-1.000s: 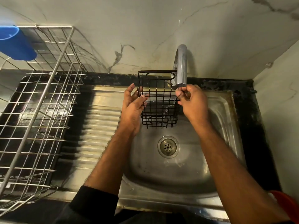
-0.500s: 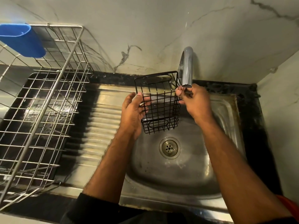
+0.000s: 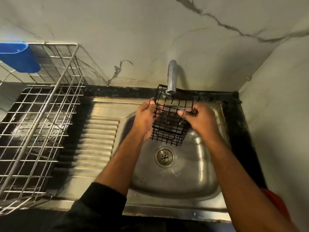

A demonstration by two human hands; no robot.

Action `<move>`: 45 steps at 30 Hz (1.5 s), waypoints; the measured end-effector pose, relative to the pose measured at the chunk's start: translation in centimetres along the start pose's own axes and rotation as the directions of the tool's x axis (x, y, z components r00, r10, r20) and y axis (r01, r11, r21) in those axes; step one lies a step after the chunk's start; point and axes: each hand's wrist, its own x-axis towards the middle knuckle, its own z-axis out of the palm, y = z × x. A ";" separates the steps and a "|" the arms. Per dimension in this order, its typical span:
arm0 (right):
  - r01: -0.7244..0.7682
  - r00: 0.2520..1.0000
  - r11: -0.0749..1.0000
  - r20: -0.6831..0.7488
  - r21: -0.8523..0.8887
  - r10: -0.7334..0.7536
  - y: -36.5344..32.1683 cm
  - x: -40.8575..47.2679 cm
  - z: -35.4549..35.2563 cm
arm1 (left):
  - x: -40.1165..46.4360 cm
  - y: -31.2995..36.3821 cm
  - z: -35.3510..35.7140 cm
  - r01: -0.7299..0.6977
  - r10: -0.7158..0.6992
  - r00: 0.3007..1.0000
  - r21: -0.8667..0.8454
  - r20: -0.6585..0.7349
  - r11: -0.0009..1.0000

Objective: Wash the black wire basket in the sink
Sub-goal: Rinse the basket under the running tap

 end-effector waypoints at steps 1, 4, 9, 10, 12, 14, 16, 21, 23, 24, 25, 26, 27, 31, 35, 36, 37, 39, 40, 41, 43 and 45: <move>-0.029 1.000 0.999 -0.006 0.023 0.029 0.2 -0.3 -0.3 | 0.1 -0.1 0.4 -0.009 0.008 1.000 0.013 0.018 1.000; -0.074 0.994 0.991 -0.075 0.116 0.083 -0.2 -1.4 -1.4 | 0.3 -0.2 1.5 -0.034 0.029 0.997 0.067 0.076 0.997; -0.089 0.975 0.950 -0.170 0.301 0.145 -0.6 -2.4 -1.9 | 0.7 -0.3 2.6 -0.096 0.072 0.991 0.225 0.112 0.970; -0.099 0.971 0.936 -0.174 0.338 0.165 -0.5 -2.6 -1.7 | 0.8 -0.2 2.9 -0.098 0.073 0.991 0.249 0.110 0.963; -0.099 0.963 0.913 -0.193 0.395 0.188 -0.3 -3.0 -1.2 | 1.2 -0.5 3.4 -0.086 0.072 0.996 0.279 0.059 0.957; -0.086 0.953 0.890 -0.223 0.447 0.204 0.0 -3.1 -0.6 | 1.3 -1.0 3.9 -0.001 0.002 1.000 0.233 -0.005 0.972; -0.099 0.944 0.872 -0.233 0.479 0.234 0.3 -2.9 -0.3 | 1.0 -1.7 4.4 0.070 -0.074 0.997 0.206 0.015 0.976; -0.104 0.936 0.868 -0.248 0.485 0.250 0.8 -3.1 0.0 | 0.3 -2.7 5.1 0.108 -0.118 0.992 0.205 0.039 0.973; -0.129 0.931 0.868 -0.242 0.479 0.272 0.9 -3.4 0.2 | 0.4 -2.8 5.1 0.119 -0.127 0.991 0.190 0.031 0.975; -0.138 0.931 0.867 -0.236 0.480 0.279 0.9 -3.5 0.2 | 0.5 -2.8 5.1 0.108 -0.117 0.992 0.181 0.038 0.978; -0.144 0.931 0.865 -0.229 0.481 0.282 0.9 -3.6 0.3 | 0.6 -2.8 5.1 0.092 -0.101 0.994 0.165 0.050 0.982; -0.143 0.933 0.864 -0.224 0.483 0.280 0.9 -3.7 0.4 | 0.8 -2.7 5.2 0.082 -0.091 0.994 0.150 0.055 0.985; -0.140 0.935 0.864 -0.222 0.483 0.276 0.9 -3.8 0.4 | 0.9 -2.6 5.2 0.092 -0.099 0.994 0.124 0.052 0.988; -0.113 0.951 0.895 -0.213 0.431 0.222 1.4 -4.1 0.5 | 1.7 -1.6 5.0 0.189 -0.189 0.980 0.018 0.066 0.982; -0.121 0.959 0.906 -0.188 0.406 0.212 1.6 -4.3 0.1 | 1.7 -1.6 4.6 0.202 -0.206 0.973 0.048 0.105 0.978; -0.124 0.960 0.909 -0.182 0.399 0.211 1.5 -4.5 0.0 | 1.7 -1.7 4.3 0.182 -0.190 0.975 0.077 0.117 0.980; -0.126 0.962 0.913 -0.176 0.387 0.207 1.5 -4.6 -0.1 | 1.6 -1.8 4.0 0.157 -0.171 0.976 0.108 0.131 0.982; -0.123 0.968 0.925 -0.162 0.361 0.192 1.6 -4.9 -0.3 | 1.3 -1.8 3.4 0.127 -0.153 0.976 0.167 0.156 0.978; -0.122 0.970 0.929 -0.154 0.350 0.186 1.6 -4.9 -0.3 | 1.2 -1.7 3.1 0.122 -0.152 0.975 0.185 0.160 0.975; -0.116 0.973 0.933 -0.151 0.340 0.176 1.6 -5.0 -0.3 | 1.1 -1.5 2.8 0.116 -0.148 0.976 0.195 0.159 0.974; -0.088 0.978 0.944 -0.152 0.317 0.142 1.5 -5.0 -0.3 | 1.2 -1.2 2.4 0.103 -0.134 0.982 0.214 0.136 0.971; -0.056 0.982 0.951 -0.157 0.303 0.108 1.6 -4.7 -0.3 | 1.3 -0.8 2.0 0.101 -0.135 0.983 0.246 0.125 0.964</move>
